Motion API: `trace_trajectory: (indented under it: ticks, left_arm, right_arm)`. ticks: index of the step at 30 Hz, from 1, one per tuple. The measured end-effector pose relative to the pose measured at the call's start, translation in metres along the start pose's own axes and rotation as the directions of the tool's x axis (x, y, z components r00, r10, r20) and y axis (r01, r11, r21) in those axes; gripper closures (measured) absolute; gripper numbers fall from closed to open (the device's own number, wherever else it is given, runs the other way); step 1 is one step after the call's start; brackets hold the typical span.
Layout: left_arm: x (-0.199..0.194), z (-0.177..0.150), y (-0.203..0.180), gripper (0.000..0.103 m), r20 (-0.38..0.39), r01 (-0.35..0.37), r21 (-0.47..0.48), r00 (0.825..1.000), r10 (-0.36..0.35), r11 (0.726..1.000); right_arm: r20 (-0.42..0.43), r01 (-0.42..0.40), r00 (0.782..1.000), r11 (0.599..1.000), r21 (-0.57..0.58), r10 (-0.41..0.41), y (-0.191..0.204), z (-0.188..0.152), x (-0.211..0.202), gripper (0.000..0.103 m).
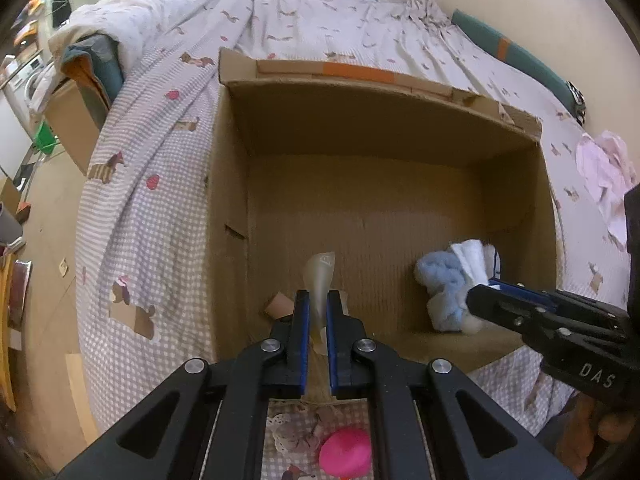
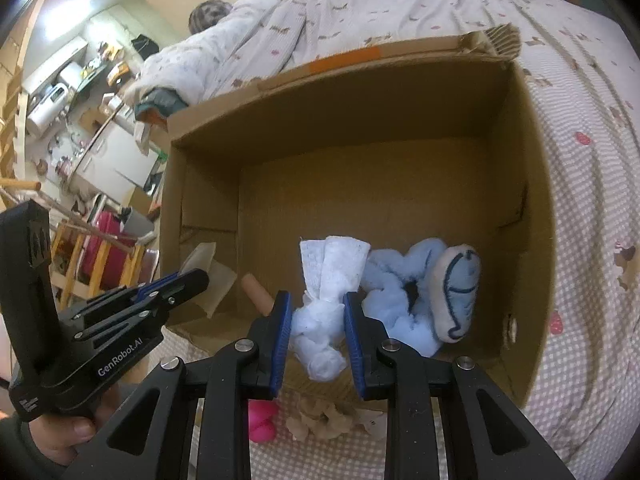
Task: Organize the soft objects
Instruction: 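Carry the white sock into the box and open the right gripper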
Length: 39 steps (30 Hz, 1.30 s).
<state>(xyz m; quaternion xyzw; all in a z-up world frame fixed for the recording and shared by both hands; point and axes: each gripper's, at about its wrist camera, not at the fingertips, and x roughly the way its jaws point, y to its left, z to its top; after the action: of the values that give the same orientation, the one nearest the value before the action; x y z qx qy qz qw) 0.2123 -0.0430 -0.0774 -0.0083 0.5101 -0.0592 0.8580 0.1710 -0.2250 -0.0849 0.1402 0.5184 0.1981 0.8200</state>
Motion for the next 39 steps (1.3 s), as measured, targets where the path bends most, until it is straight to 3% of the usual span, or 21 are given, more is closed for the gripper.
trace_trajectory:
  ticks: [8,11,15,27,29,31,32,34,36,39]
  left_arm:
    - [0.007,-0.010,-0.003,0.096,-0.022,-0.013,0.040,1.000,0.014,0.999]
    - [0.006,-0.012,-0.002,0.096,-0.021,0.028,0.022,0.999,-0.027,0.999]
    - [0.004,-0.009,-0.006,0.095,-0.006,0.019,0.033,1.000,-0.018,0.999]
    - [0.006,-0.010,-0.005,0.082,-0.002,0.007,0.038,1.000,-0.007,0.999]
    - [0.003,-0.009,-0.006,0.072,0.015,0.008,0.035,1.000,-0.008,0.999]
    - [-0.002,-0.008,-0.008,0.032,0.041,-0.004,0.038,0.999,0.002,0.999]
    - [-0.005,-0.008,-0.009,0.026,0.062,-0.008,0.039,0.998,0.006,0.999]
    - [-0.009,-0.008,-0.011,0.024,0.084,-0.014,0.040,0.996,0.010,0.999]
    - [-0.009,-0.008,-0.010,0.024,0.085,-0.020,0.036,0.996,0.017,0.999]
    - [-0.007,-0.006,-0.004,0.024,0.073,-0.031,0.017,0.997,0.030,0.999]
  right_arm:
    - [-0.059,0.009,0.998,1.000,-0.007,-0.009,-0.001,-0.004,0.014,0.075]
    - [-0.076,0.010,0.997,1.000,-0.005,-0.010,0.001,-0.002,0.019,0.075]
    - [-0.077,0.006,0.997,1.000,-0.001,-0.006,0.005,0.000,0.022,0.075]
    - [-0.077,0.003,0.997,1.000,0.013,-0.002,-0.002,-0.002,0.021,0.075]
    - [-0.077,0.001,0.997,1.000,0.008,-0.001,0.000,-0.001,0.021,0.075]
    - [-0.079,-0.001,0.997,1.000,0.009,0.002,0.000,-0.001,0.022,0.073]
    - [-0.081,-0.002,0.997,1.000,0.013,0.003,0.000,-0.001,0.022,0.071]
    - [-0.077,0.001,0.997,1.000,0.026,0.001,-0.002,0.000,0.022,0.065]
    - [-0.062,0.028,0.998,0.998,0.051,-0.025,-0.006,0.002,0.018,0.042]
    - [-0.032,0.028,0.999,0.992,0.119,-0.024,-0.019,0.005,0.012,0.024]
